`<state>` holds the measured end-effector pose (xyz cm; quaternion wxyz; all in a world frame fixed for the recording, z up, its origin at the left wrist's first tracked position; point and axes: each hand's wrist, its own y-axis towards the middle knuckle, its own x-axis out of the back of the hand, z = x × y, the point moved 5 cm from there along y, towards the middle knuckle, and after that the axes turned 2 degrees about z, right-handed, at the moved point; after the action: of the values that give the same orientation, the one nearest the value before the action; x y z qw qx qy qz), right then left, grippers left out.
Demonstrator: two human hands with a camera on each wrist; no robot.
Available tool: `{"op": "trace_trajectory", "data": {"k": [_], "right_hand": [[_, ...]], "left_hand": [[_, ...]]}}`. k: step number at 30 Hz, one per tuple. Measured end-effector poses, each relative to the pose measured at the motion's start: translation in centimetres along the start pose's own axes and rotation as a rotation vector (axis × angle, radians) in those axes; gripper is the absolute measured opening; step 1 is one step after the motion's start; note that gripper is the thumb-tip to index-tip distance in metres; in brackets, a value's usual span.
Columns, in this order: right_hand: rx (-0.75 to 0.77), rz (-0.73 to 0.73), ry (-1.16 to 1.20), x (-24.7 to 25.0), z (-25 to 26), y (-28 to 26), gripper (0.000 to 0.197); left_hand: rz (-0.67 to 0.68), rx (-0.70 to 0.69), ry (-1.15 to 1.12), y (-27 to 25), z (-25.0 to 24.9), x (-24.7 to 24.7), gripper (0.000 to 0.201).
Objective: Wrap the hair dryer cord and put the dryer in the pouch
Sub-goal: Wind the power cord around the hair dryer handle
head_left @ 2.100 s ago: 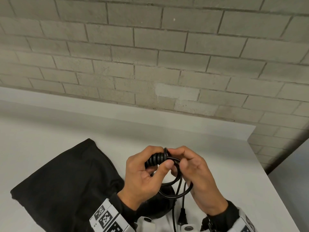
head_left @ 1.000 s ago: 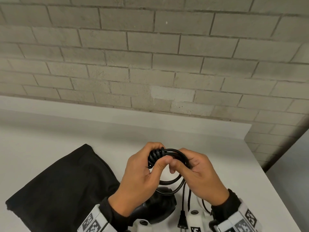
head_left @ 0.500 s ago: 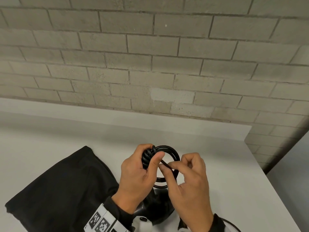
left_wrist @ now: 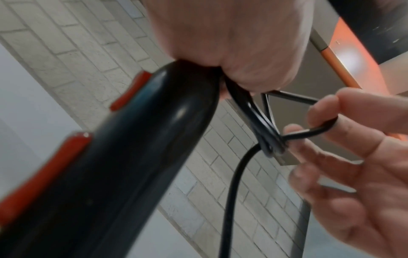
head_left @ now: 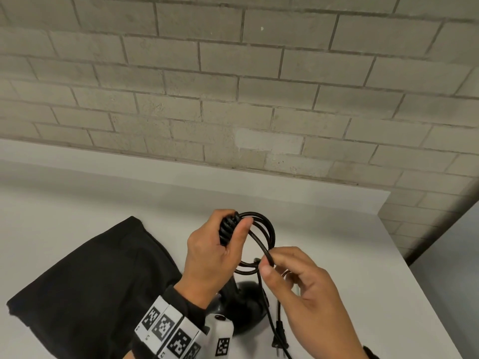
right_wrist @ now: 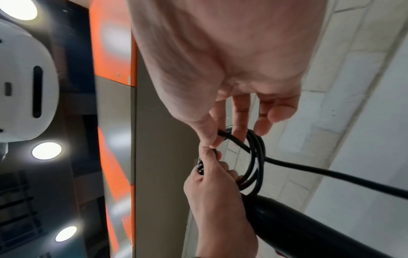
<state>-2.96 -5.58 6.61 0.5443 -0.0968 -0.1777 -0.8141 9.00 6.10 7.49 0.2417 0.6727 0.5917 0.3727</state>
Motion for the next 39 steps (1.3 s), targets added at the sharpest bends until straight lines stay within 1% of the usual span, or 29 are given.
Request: {"op": "trace_trajectory", "data": {"k": [2,4,6,9,11,12,14,16,18,20,22,24,25,27,28,29,31,32,33,34,35,36,37,38,39], "right_hand": [[0.011,0.002,0.024,0.0,-0.2,-0.2,0.008],[0.032,0.027,0.064,0.5,-0.1,-0.2,0.021],[0.022,0.092,0.173,1.2,0.2,-0.1,0.03],[-0.069,0.27,0.387,1.4,0.3,-0.4,0.034],[-0.072,0.304,0.459,1.5,-0.5,-0.7,0.041],[-0.056,0.281,0.49,1.5,-1.1,-0.8,0.044],[0.012,0.194,0.584,1.7,-2.7,-1.1,0.041],[0.079,0.166,0.721,1.5,-4.8,-1.4,0.031],[0.089,0.217,0.825,1.0,-6.3,-1.7,0.023],[0.029,0.292,0.881,0.9,-7.0,-2.1,0.023],[-0.094,0.338,0.783,1.3,-7.0,-3.1,0.025],[-0.209,0.38,0.686,2.7,-7.5,-3.8,0.037],[-0.229,0.379,0.629,3.6,-7.7,-3.8,0.043],[-0.149,0.331,0.481,5.4,-8.5,-3.2,0.05],[-0.104,0.293,0.464,6.2,-8.7,-2.8,0.049],[-0.081,0.253,0.525,7.1,-9.1,-2.6,0.042],[0.0,0.284,0.724,7.9,-9.0,-3.2,0.017],[-0.035,0.268,0.782,8.5,-9.8,-3.2,0.011],[-0.072,0.322,0.836,7.7,-10.9,-3.3,0.011],[-0.197,0.342,0.822,7.7,-12.6,-3.7,0.015],[-0.266,0.353,0.679,8.1,-13.8,-4.2,0.018],[-0.29,0.384,0.476,8.3,-14.5,-4.6,0.018],[-0.281,0.433,0.265,8.2,-14.7,-4.4,0.021],[-0.243,0.476,0.134,7.8,-14.7,-5.0,0.025],[-0.23,0.474,0.15,8.3,-14.9,-5.3,0.03]], "left_hand": [[0.007,-0.014,0.0,-0.2,-0.2,-0.1,0.051],[0.012,-0.036,0.003,-0.4,-0.4,-0.1,0.049],[0.011,-0.041,0.0,-0.5,-0.5,-0.1,0.046],[-0.005,-0.004,0.004,-0.3,-0.1,0.0,0.05],[-0.017,0.019,0.004,0.0,0.3,0.1,0.053],[-0.021,0.028,0.004,0.0,0.5,0.1,0.053],[-0.03,0.055,0.0,0.2,0.7,0.2,0.047],[-0.032,0.078,-0.003,0.3,0.9,0.1,0.035],[-0.02,0.091,-0.003,0.4,1.0,0.1,0.029],[-0.011,0.106,-0.007,0.4,1.2,0.1,0.027],[-0.002,0.103,-0.003,0.4,1.1,0.1,0.026],[0.008,0.089,0.001,0.3,0.9,0.0,0.026],[0.012,0.081,0.002,0.2,0.9,-0.1,0.027],[0.002,0.081,0.002,0.3,0.9,0.0,0.029],[-0.01,0.091,-0.004,0.4,1.1,0.0,0.029],[-0.019,0.1,-0.014,0.5,1.2,0.1,0.029],[-0.014,0.104,-0.014,0.7,1.3,0.1,0.027],[-0.006,0.103,-0.009,0.7,1.4,0.1,0.027],[-0.003,0.105,-0.009,0.7,1.4,0.0,0.026],[-0.003,0.107,-0.013,0.7,1.4,0.0,0.026],[0.001,0.103,-0.012,0.7,1.3,0.0,0.027],[0.014,0.09,-0.007,0.6,1.2,-0.1,0.027],[0.031,0.072,-0.002,0.5,1.0,-0.3,0.027],[0.048,0.057,0.001,0.4,0.8,-0.4,0.027],[0.058,0.048,0.001,0.3,0.6,-0.6,0.027]]}}
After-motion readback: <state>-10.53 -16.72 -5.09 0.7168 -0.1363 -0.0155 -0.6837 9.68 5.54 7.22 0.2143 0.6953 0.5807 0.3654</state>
